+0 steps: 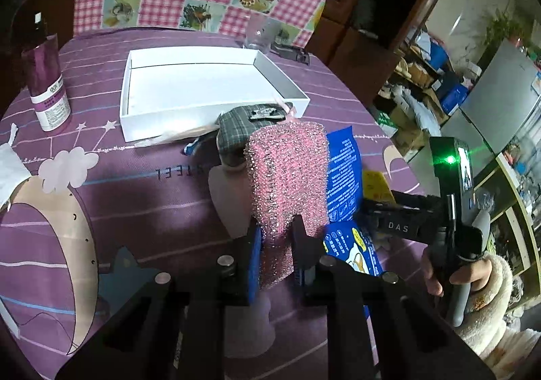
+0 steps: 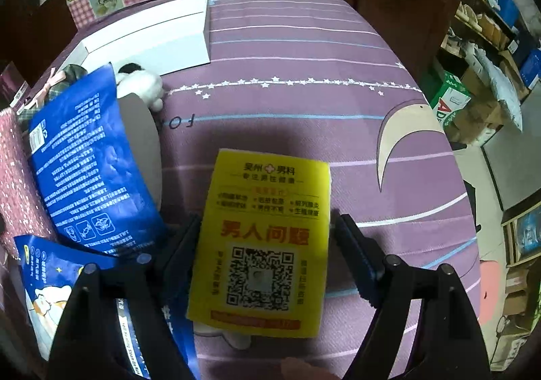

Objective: Organize soft objects
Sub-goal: 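Carry the pink pad and yellow card over the white box tray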

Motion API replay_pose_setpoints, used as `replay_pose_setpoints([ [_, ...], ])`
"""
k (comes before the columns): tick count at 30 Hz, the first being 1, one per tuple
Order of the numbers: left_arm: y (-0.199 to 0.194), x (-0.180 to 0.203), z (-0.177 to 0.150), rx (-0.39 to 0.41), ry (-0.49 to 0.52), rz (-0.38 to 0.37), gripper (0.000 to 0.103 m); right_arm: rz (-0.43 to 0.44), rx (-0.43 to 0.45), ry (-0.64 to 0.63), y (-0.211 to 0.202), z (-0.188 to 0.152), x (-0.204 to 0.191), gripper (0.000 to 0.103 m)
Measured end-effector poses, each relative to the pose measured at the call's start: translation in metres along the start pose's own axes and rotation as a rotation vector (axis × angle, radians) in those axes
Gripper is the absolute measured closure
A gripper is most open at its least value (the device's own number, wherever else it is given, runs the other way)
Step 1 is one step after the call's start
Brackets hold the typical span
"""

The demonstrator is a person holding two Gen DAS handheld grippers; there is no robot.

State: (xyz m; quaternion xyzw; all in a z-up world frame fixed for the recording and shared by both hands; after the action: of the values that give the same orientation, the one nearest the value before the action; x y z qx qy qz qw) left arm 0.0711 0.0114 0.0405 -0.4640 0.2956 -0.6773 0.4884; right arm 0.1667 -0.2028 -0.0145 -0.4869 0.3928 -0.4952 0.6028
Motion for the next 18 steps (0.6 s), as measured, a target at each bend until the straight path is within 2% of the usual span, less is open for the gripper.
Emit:
replay_pose_setpoints([
  [4, -0.005, 0.001, 0.001, 0.031, -0.004, -0.010, 0.088, 0.003, 0.003, 0.011, -0.001, -0.002, 0.002, 0.040],
  [7, -0.010, 0.000, 0.002, 0.062, -0.010, -0.022, 0.088, 0.039, 0.013, 0.036, -0.005, -0.002, 0.003, 0.043],
  [12, -0.023, 0.006, 0.001, 0.123, 0.006, -0.053, 0.089, 0.057, 0.074, 0.063, -0.018, -0.001, 0.011, 0.043],
  [18, -0.028, 0.006, 0.007, 0.165, -0.012, -0.038, 0.089, 0.135, 0.109, 0.048, -0.032, 0.002, 0.007, 0.043],
])
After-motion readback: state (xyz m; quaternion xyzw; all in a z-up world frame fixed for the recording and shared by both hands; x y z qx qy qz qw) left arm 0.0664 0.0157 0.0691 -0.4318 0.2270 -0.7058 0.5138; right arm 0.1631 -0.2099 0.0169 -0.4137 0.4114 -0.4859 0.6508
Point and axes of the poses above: each gripper's, at about its wrist camera, not at the fingertips, and y roughly the way its jaws point, x to its right, z to its top, the point moved 5 cm from there along y, roughly the way its jaws point, and after that the axes turned 15 degrees about -x, right-handed, at the moved point
